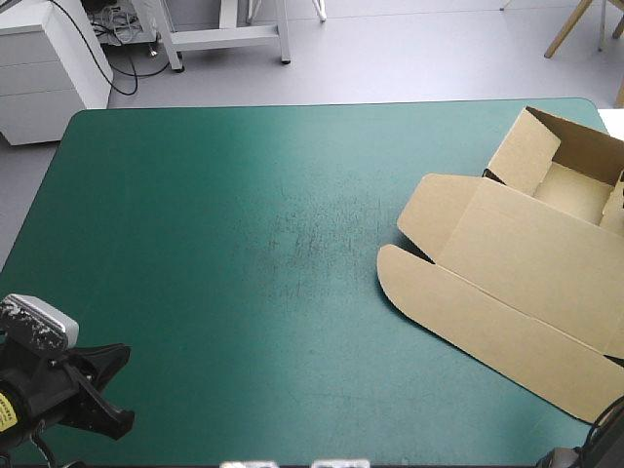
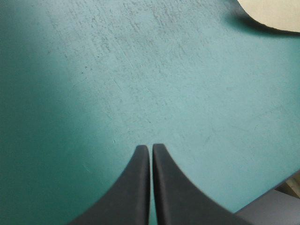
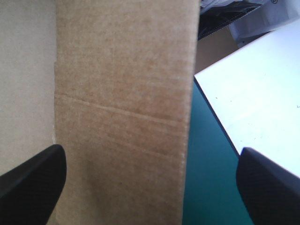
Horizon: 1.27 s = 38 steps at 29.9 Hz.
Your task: Fold the box
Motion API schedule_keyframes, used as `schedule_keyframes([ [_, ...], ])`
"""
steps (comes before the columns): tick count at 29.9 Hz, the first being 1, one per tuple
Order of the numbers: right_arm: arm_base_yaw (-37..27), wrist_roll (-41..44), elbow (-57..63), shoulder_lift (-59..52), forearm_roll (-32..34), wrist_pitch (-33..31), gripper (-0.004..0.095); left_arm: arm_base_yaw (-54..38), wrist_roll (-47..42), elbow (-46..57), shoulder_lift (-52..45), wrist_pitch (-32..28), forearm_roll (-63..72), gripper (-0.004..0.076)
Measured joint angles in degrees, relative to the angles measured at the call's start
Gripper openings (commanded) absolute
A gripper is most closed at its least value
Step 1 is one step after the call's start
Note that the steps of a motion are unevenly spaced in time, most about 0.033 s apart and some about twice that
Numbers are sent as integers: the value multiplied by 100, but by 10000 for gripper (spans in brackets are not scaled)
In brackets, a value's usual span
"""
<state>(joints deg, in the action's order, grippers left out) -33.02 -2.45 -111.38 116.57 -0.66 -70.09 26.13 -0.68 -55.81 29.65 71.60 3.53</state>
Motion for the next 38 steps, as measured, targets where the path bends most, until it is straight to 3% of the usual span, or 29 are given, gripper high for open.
schedule_keyframes([
  [5,0,-39,0,-459,-124,-5,863,0,0,0,0,0,0,0],
  [8,6,-85,0,-978,-459,-19,718,0,0,0,0,0,-12,0],
  [15,572,-290,495,-2195,-713,-64,-4,0,0,0,0,0,-50,0],
  [29,2976,-497,2382,-3993,-730,192,0,0,0,0,0,0,-135,0],
  [38,3759,-733,4093,-5209,-730,904,0,0,68,24,-14,0,-353,0],
])
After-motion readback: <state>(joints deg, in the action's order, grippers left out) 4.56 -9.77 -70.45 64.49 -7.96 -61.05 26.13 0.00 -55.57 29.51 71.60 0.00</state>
